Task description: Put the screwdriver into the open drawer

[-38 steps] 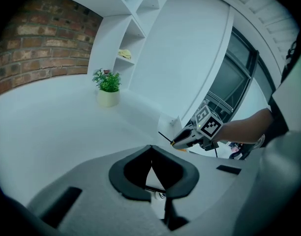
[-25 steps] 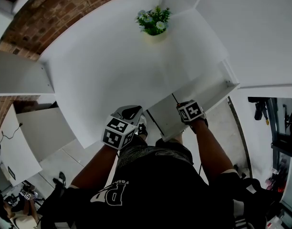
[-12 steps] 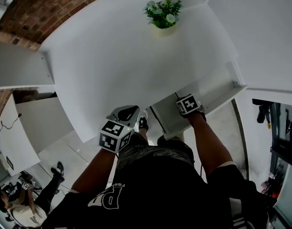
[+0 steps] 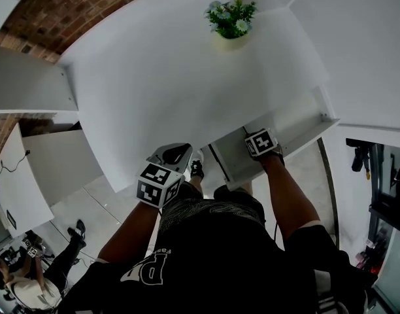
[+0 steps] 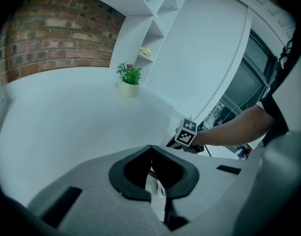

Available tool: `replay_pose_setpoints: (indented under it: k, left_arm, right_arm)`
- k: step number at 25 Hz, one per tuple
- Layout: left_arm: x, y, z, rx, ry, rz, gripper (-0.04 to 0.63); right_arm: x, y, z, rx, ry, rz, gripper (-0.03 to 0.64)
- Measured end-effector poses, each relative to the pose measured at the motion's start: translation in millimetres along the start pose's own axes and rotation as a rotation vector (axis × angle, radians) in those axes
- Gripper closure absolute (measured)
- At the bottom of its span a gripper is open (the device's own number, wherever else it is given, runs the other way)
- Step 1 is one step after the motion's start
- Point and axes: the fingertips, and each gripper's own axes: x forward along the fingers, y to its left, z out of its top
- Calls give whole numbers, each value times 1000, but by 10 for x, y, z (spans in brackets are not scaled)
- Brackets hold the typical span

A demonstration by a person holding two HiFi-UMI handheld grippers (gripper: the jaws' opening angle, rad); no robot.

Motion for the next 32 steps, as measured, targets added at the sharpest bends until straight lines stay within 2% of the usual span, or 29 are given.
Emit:
replay_pose_setpoints:
  k: [8, 12, 19, 22, 25, 27, 32]
  left_arm:
    - [-78, -83, 65, 44, -28, -42, 578]
    - [-128, -163, 121, 82, -43, -79, 578]
    - [-213, -308, 299, 206, -72, -148, 578]
    - [-246, -415, 324, 262, -62, -184, 578]
    - [-271, -549, 349, 286, -65, -213, 578]
    - [-294, -654, 360, 301, -75, -228, 578]
    - [-394, -943, 355, 348, -120, -245, 578]
  right_arm:
    - [-350, 45, 107, 16, -61, -37, 528]
    - [-640, 162, 172, 13, -128, -59, 528]
    - [-1353, 473, 274, 70, -345, -103, 534]
    - [-1712, 640, 296, 127, -480, -109, 545]
    - [-2117, 842, 310, 222, -649, -47, 556]
    - [-2361, 981, 277, 267, -736, -2, 589]
    - [-2773, 1237, 55, 223, -823, -16, 611]
